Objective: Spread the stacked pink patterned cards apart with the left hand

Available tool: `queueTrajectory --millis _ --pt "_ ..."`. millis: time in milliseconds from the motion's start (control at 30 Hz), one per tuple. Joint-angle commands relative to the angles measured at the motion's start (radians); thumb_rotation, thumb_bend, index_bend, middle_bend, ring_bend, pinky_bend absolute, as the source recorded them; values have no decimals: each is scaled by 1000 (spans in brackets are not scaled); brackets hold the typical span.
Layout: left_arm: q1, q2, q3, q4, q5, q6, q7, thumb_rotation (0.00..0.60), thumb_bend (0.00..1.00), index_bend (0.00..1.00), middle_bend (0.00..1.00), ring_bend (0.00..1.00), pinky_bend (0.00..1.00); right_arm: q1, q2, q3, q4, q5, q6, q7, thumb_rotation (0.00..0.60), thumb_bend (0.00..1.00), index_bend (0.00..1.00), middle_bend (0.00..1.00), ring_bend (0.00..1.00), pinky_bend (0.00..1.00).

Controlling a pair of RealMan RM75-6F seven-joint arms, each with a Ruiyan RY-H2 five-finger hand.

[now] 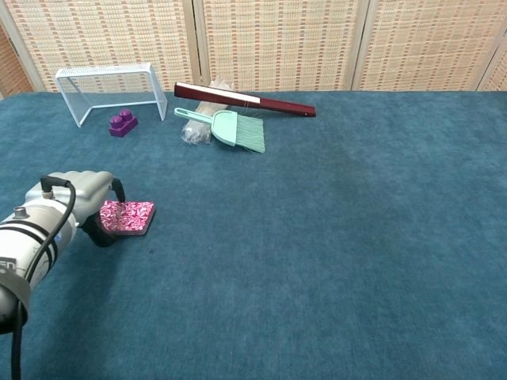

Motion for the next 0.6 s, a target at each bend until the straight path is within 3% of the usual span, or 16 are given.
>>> queueTrajectory --millis 33,600 --pt "1 2 2 -6 4 3 -4 600 343 259 1000 1000 1000 0 0 0 0 0 0 -1 600 549 791 735 666 931" --pt "9 4 15 -8 48 -1 -58 600 356 340 1000 1000 1000 0 0 0 0 0 0 1 600 549 791 735 666 931"
